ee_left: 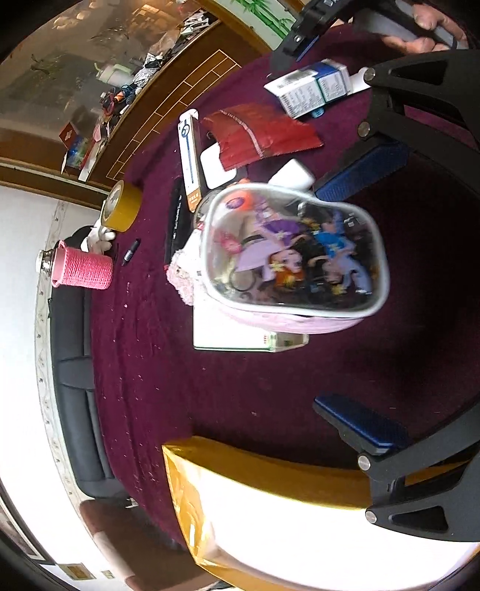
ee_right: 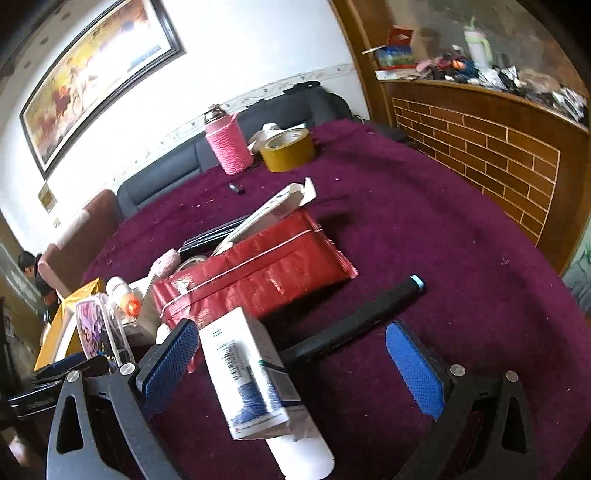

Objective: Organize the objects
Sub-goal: 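Carry the pink zippered pouch in the left tool while the right tool carries the blue-and-white box toward the tray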

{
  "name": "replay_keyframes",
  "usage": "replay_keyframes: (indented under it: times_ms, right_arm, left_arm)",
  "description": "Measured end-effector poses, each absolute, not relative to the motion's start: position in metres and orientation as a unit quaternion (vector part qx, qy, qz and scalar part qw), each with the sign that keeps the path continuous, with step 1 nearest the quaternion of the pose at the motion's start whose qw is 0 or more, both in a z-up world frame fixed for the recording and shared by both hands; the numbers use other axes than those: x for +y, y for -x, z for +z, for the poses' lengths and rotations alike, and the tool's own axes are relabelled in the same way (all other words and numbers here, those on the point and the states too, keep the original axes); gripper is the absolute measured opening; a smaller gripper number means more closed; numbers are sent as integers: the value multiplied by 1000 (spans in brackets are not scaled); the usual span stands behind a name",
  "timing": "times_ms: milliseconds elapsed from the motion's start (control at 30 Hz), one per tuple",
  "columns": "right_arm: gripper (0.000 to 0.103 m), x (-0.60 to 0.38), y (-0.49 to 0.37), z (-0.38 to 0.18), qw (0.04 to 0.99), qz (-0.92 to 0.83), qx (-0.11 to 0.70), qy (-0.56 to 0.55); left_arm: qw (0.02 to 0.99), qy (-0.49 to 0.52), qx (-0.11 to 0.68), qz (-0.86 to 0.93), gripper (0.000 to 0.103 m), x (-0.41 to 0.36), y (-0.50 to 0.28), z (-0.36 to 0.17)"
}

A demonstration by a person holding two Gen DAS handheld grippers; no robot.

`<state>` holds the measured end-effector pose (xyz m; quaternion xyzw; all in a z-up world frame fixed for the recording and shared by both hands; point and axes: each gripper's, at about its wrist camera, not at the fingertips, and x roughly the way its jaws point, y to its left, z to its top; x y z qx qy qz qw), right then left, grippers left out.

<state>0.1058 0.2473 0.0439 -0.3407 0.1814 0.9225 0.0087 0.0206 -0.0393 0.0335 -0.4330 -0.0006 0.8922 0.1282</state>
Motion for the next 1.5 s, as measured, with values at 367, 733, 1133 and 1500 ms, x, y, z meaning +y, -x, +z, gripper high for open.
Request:
replay_keyframes:
  times_ms: [367,733,1133,1500]
  right_arm:
    - [103,247,-105,44,2,923,185,338]
    - [103,259,-107,52,-15,916,175,362]
    - [86,172,-89,53,-15,914,-81,398]
    - [36,194,-94,68,-66,897,33,436]
  left_arm:
    - [193,446,-5,874,25,-15,-19,28]
    - [196,397,-63,894,26,-56,-71,75]
    - [187,394,-63,898,26,-85,-104,77]
    - [189,388,-75,899,26,-130,-112,106]
